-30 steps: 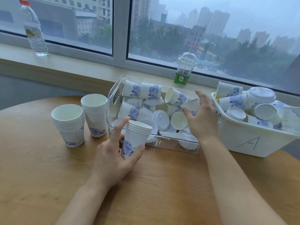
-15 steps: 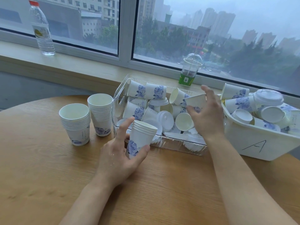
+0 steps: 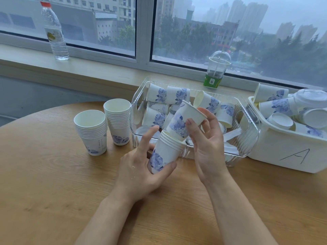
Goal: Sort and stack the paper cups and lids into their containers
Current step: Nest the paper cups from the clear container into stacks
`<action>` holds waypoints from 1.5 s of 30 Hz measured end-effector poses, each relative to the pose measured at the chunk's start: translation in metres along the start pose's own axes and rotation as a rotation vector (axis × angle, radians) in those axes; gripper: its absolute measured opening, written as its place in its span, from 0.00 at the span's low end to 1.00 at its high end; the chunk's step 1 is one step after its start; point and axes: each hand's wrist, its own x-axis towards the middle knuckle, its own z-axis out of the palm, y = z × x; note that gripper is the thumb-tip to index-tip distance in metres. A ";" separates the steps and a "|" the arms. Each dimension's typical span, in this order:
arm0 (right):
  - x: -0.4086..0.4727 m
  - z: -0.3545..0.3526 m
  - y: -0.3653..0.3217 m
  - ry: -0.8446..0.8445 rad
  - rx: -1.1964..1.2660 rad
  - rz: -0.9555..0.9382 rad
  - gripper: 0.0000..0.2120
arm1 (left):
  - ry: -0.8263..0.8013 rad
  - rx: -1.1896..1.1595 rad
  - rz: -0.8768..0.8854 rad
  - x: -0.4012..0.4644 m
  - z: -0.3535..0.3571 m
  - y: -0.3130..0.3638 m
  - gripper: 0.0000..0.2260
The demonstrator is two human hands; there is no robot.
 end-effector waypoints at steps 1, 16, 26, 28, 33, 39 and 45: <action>0.000 0.000 0.001 -0.013 -0.015 0.005 0.25 | 0.005 0.004 0.000 0.000 0.000 0.000 0.41; 0.000 -0.011 0.011 -0.242 -0.236 0.104 0.29 | 0.038 -0.020 0.014 0.000 0.000 -0.002 0.42; -0.002 -0.008 0.010 -0.289 -0.304 0.119 0.27 | 0.071 -0.019 0.042 0.001 -0.002 0.000 0.46; -0.002 -0.008 0.010 -0.288 -0.318 0.125 0.25 | 0.078 -0.026 0.045 0.001 -0.002 0.000 0.46; -0.003 -0.006 0.009 -0.303 -0.343 0.128 0.22 | 0.084 -0.022 0.046 0.001 -0.002 -0.001 0.46; -0.004 -0.004 0.009 -0.293 -0.343 0.118 0.20 | 0.077 -0.017 0.032 0.001 -0.001 -0.002 0.43; 0.002 0.001 0.007 -0.293 -0.433 0.108 0.21 | 0.116 -0.027 -0.019 0.003 -0.001 0.000 0.35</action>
